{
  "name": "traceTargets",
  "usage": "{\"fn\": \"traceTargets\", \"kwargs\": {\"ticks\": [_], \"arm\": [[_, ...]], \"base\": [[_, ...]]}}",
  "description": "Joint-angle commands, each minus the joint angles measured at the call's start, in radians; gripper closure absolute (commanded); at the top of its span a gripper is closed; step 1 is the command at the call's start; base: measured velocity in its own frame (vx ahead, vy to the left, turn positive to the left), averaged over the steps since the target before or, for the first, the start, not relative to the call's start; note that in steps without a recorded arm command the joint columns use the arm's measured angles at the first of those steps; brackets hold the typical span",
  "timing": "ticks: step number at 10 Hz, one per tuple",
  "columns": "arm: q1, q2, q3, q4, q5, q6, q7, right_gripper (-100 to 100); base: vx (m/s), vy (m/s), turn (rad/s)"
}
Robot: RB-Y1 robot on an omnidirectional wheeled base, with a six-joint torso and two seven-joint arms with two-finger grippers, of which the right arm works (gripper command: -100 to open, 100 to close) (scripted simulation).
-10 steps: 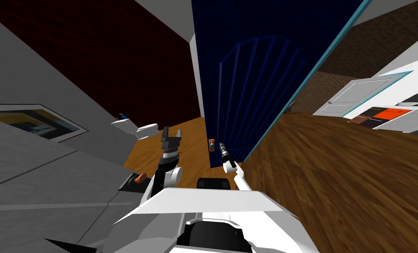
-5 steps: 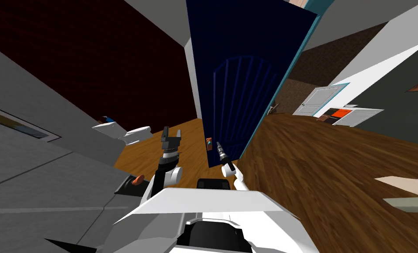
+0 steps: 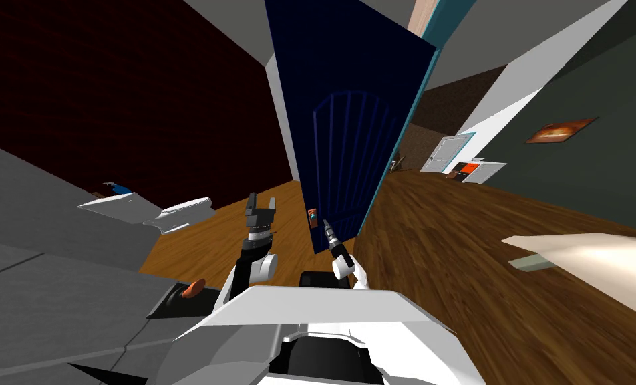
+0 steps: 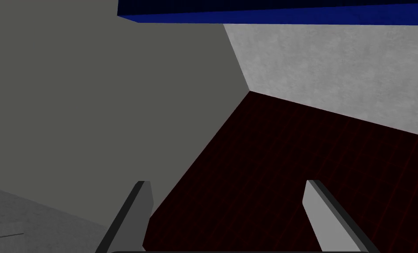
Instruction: Push the door open
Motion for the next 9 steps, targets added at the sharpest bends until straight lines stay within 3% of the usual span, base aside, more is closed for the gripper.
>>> {"fn": "traceTargets", "kwargs": {"ticks": [1,8,9], "arm": [[0.014,0.007,0.040,-0.012,-0.015,-0.001,0.017,-100],[0.078,0.054,0.173,-0.077,-0.059,0.008,0.076,-100],[0.067,0.049,0.159,-0.069,-0.056,0.010,0.069,-100]], "base": [[-0.050,0.001,-0.181],[-0.044,0.006,-0.148],[-0.019,0.006,-0.021]]}}
